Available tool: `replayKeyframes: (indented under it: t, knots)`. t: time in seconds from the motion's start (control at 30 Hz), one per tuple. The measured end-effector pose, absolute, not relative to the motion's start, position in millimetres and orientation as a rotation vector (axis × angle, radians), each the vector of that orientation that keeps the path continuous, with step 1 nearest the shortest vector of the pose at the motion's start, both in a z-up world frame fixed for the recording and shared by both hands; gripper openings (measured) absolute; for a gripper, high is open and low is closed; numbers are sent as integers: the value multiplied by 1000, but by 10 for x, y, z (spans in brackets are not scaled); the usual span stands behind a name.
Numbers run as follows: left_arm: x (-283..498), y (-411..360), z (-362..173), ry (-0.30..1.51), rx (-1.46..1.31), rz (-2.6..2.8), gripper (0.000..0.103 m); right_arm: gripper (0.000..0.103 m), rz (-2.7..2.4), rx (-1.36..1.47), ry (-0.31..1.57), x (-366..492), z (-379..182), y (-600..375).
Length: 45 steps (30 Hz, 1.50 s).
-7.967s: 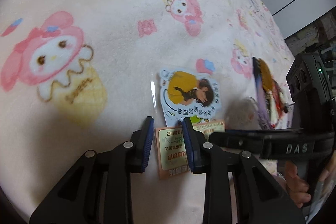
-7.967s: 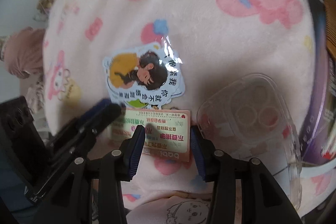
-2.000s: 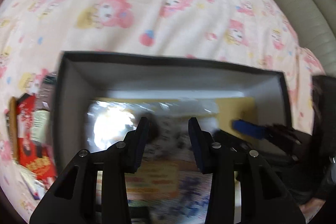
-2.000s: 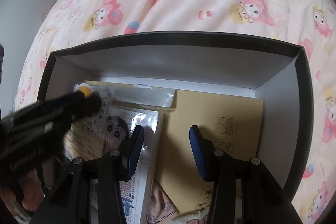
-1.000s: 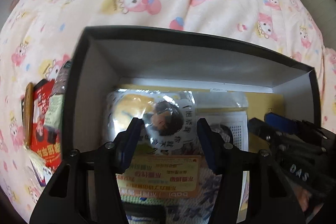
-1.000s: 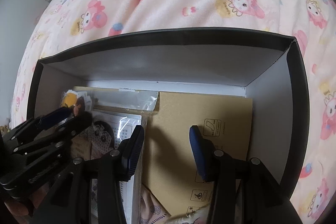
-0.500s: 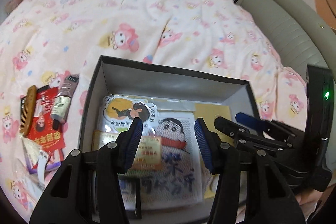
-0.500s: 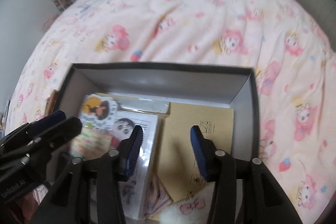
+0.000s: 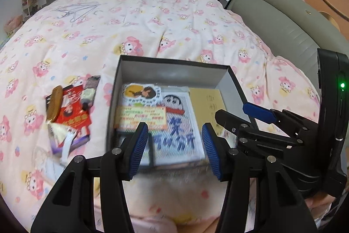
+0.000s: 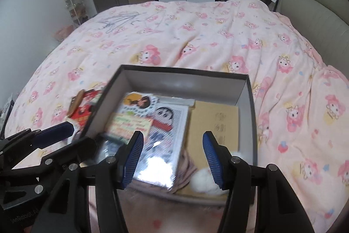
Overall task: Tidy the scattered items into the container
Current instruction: 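Withdraw the left gripper from the box toward the clear phone case, then grasp the clear phone case with the left gripper and lift it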
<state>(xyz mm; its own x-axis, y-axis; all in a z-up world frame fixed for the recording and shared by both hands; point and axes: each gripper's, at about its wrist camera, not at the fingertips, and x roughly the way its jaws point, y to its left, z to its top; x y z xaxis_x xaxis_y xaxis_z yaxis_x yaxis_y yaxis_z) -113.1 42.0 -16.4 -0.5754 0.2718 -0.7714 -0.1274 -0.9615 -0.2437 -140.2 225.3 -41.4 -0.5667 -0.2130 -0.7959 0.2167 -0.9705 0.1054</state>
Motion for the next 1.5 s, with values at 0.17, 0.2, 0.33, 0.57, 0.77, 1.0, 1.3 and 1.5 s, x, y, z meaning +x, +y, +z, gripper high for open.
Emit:
replayKeyframes:
  t: [0.17,0.2,0.33,0.57,0.77,1.0,1.3,1.5]
  knots:
    - [-828,161,-109,-250,-1319,2595,53,53,-2525,1231,-29,-1122,-394,2002]
    - [-778,113,-106,-249,-1322,2604,53,53,-2516,1228,-15,-1080,-387,1931]
    - [-585,-133,-118,-271,-1337,2644,53,53,-2493,1199,33,-936,-369,1640]
    - [-350,-659,-336,-371,-1439,2713,52,53,-2381,1236,61,-870,-575,1084]
    - [-245,-1132,-527,-488,-1487,2724,52,53,-2273,1278,82,-877,-765,596]
    - [-315,-1718,-826,-681,-1567,2729,53,53,-2152,1336,102,-985,-993,80]
    - [-444,-2392,-1326,-836,-1686,2689,53,53,-2055,1512,184,-1129,-1515,-271]
    - [-588,-2736,-1780,-936,-1756,2615,53,53,-2030,1606,206,-1213,-1732,-266]
